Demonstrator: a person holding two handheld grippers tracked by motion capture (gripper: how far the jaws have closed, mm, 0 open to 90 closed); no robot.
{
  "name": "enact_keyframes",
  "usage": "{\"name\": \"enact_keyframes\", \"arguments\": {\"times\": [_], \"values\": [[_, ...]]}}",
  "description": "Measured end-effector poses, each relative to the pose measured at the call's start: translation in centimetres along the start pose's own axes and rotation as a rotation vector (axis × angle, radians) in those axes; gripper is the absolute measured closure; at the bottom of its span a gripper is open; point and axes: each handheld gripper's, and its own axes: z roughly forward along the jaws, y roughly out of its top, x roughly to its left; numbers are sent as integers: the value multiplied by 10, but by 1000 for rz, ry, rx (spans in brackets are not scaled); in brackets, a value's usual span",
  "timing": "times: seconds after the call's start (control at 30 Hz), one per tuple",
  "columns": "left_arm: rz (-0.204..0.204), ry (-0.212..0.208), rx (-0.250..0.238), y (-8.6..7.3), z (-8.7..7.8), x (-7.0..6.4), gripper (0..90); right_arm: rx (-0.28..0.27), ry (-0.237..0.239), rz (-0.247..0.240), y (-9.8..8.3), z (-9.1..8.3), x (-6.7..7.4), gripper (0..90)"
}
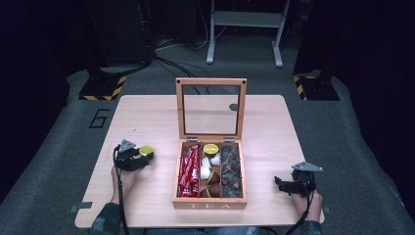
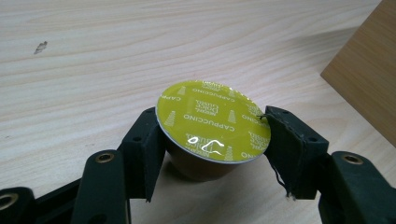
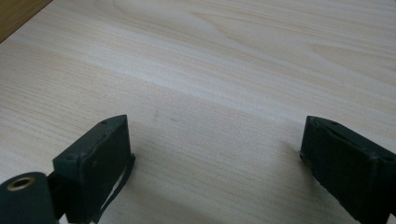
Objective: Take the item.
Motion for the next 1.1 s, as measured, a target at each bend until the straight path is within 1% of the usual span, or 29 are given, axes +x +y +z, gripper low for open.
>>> {"name": "enact_keyframes", "arguments": {"times": [0.03, 0.07, 0.1, 0.13, 0.17, 0.2, 0.23, 0.3, 0.33, 0.37, 0.4, 0.47, 0.5, 0.53, 0.57, 0.63, 0.7, 0.73, 0.8, 0.87, 0.9, 0.97, 1.03, 1.1], "values": [[6, 3, 13, 1, -1, 1, 391, 0, 0, -1, 0, 0, 0, 81], [4, 12, 13, 2, -4, 0, 315, 0, 0, 0, 0, 0, 0, 81], [4, 12, 13, 2, -4, 0, 274, 0, 0, 0, 0, 0, 0, 81], [2, 12, 14, 2, -6, -1, 274, 0, 0, 0, 0, 0, 0, 81], [0, 5, 9, 3, -9, -1, 241, 0, 0, 0, 0, 0, 0, 81], [3, 3, 1, 5, -15, -3, 199, 0, 0, 0, 0, 0, 0, 81], [3, 3, 1, 5, -15, -3, 185, 0, 0, 0, 0, 0, 0, 81], [18, 0, 0, 7, -23, -4, 176, 0, 0, 0, 0, 0, 0, 81], [20, 6, -14, 8, -27, -5, 158, 0, -1, 1, 0, 0, 0, 81], [27, 11, -30, 9, -36, -8, 154, 0, -1, 1, 0, 0, 0, 81], [27, 11, -30, 9, -36, -8, 154, 0, -1, 1, 0, 0, 0, 81], [45, 7, -34, 10, -45, -10, 151, 0, -1, 0, 0, 0, 0, 81], [46, 7, -41, 11, -49, -11, 150, 0, -1, 0, 0, 0, 0, 81], [62, 10, -48, 11, -59, -15, 143, 0, -1, 3, 0, 0, 0, 81], [62, 10, -48, 11, -59, -15, 142, 0, -1, 3, 0, 0, 0, 81], [82, 20, -48, 11, -68, -17, 139, -1, -2, 3, 0, 0, 0, 81], [101, 28, -47, 9, -76, -20, 117, 0, -2, 1, 0, 0, 0, 81], [106, 27, -44, 7, -82, -21, 106, 0, -2, 3, 0, 0, 0, 81], [109, 32, -47, 5, -85, -22, 90, -2, -3, 3, 0, 0, 0, 81], [112, 31, -34, 0, -91, -23, 82, -2, -2, 3, 0, 0, 0, 81], [120, 31, -28, -2, -94, -23, 80, -2, -3, 3, 0, 0, 0, 81], [124, 38, -16, -8, -99, -25, 70, -2, -3, 3, 0, 0, 0, 81], [125, 38, 4, -14, -102, -25, 64, -2, -3, 3, 0, 0, 0, 81], [122, 43, 13, -21, -105, -25, 53, -2, -3, 3, 0, 0, 0, 81]]}}
